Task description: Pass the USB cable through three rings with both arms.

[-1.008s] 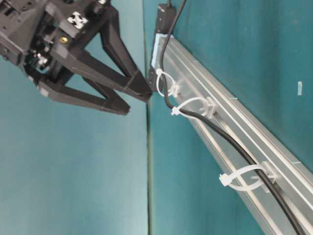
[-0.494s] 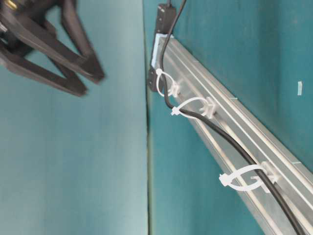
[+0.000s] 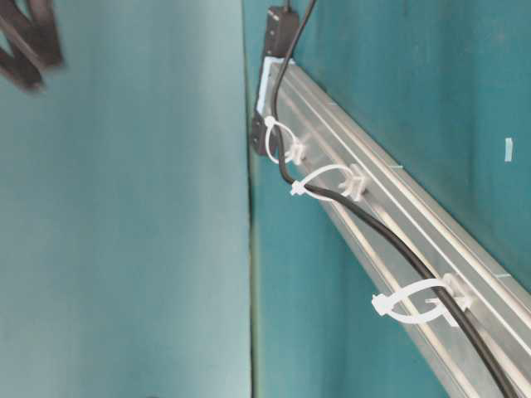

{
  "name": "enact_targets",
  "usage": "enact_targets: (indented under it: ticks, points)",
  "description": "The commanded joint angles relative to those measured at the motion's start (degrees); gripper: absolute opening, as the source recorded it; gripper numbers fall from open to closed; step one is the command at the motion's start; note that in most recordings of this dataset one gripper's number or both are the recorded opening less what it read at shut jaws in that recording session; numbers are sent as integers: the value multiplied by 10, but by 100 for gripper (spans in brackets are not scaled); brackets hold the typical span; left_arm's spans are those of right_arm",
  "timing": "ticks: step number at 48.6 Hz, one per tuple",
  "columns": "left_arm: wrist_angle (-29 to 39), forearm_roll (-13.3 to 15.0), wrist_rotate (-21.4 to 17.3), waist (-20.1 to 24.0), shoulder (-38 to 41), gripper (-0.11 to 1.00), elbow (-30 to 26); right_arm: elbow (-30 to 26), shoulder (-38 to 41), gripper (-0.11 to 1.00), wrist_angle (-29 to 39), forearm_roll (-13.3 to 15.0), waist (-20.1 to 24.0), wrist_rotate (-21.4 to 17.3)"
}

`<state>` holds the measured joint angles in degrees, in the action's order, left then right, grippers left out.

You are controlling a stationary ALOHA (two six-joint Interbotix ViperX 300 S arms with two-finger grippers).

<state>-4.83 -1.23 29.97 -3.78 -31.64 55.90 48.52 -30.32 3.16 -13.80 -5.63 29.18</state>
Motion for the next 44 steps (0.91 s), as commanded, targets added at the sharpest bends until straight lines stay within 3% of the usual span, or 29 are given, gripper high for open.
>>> enact_targets:
  ticks: [1, 16, 22, 44]
  points:
    - [-4, -3, -9, 9, -21, 92, -4, 12, -21, 82, -8, -3, -4, -17]
    - [-4, -3, -119, 25, -86, 88, 6, 58, -90, 82, -8, -4, -34, -133]
    - [-4, -3, -142, 35, -113, 87, 11, 76, -119, 82, -8, -4, -46, -165]
    - [-4, -3, -172, 71, -200, 87, 16, 129, -224, 82, -4, -4, -52, -202]
